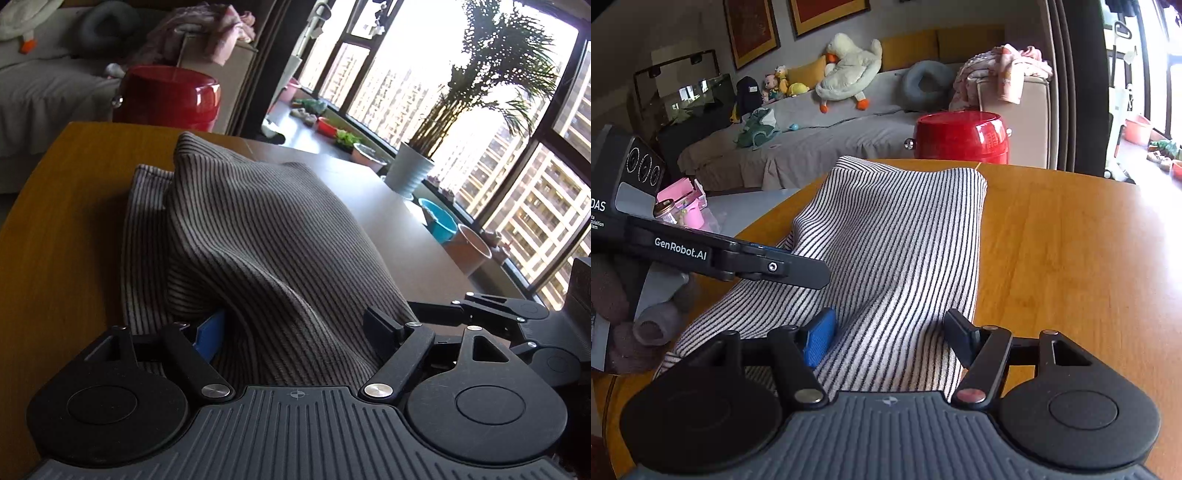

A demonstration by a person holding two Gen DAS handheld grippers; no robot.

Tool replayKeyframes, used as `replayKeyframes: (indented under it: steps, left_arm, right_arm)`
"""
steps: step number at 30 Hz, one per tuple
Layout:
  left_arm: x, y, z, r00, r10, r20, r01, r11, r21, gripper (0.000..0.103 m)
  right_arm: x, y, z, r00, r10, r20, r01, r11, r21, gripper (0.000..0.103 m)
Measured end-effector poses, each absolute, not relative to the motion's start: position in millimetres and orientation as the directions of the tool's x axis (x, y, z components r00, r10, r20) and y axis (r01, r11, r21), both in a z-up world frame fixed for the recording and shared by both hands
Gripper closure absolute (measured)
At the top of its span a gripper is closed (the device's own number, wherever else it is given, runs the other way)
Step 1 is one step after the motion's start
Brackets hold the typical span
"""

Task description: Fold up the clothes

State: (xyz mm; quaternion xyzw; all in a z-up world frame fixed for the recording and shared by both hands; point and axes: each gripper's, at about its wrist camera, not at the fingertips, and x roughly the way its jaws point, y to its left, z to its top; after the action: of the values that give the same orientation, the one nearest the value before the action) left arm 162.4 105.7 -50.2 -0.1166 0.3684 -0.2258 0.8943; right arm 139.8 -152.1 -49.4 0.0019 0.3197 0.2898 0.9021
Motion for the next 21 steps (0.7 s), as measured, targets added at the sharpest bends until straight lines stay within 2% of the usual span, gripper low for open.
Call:
replayKeyframes:
  steps: [4,7,8,10,11,13,16,21]
  left_arm:
    - [169.4,93.8,-51.5,0.617,-0.504,-0.604,0.336,0.863,-0.377,0.020]
    - [168.1,91.6,-50.4,0.624,-0.485,-0.613,0.338,0.875,-0.348,0.020]
    - [164.8,94.8,-49.6,0.639,-0.454,-0.621,0.326,0.891,-0.316,0.023]
    - [157.9,101.9,-48.1,0.668,-0.390,-0.633,0.300,0.920,-0.251,0.023]
    - [152.1,110.4,-47.9,0.688,-0.350,-0.636,0.279,0.936,-0.214,0.018]
    - [142.2,129.1,-46.4,0.711,-0.277,-0.646,0.217,0.961,-0.174,0.017]
    - [128.5,154.0,-37.8,0.733,-0.251,-0.633,0.156,0.967,-0.202,0.020]
    - [116.6,157.3,-22.4,0.753,-0.297,-0.587,0.173,0.950,-0.258,0.018]
  right_arm:
    - [137.9,-162.8,-50.6,0.650,0.501,-0.571,-0.498,0.849,0.178,0.036]
    - [137.1,-165.3,-51.0,0.662,0.478,-0.578,-0.481,0.862,0.162,0.025]
    - [137.3,-166.6,-51.1,0.661,0.475,-0.581,-0.475,0.864,0.167,0.024]
    - [136.2,-168.6,-50.5,0.661,0.470,-0.585,-0.466,0.868,0.171,0.024]
    - [132.4,-168.3,-48.9,0.668,0.465,-0.581,-0.467,0.870,0.159,0.024]
    - [125.2,-165.8,-43.9,0.682,0.455,-0.572,-0.476,0.870,0.125,0.024]
    - [114.9,-159.7,-35.4,0.700,0.447,-0.557,-0.492,0.867,0.078,0.024]
    - [100.6,-137.1,-19.1,0.603,0.598,-0.528,-0.608,0.773,0.181,0.024]
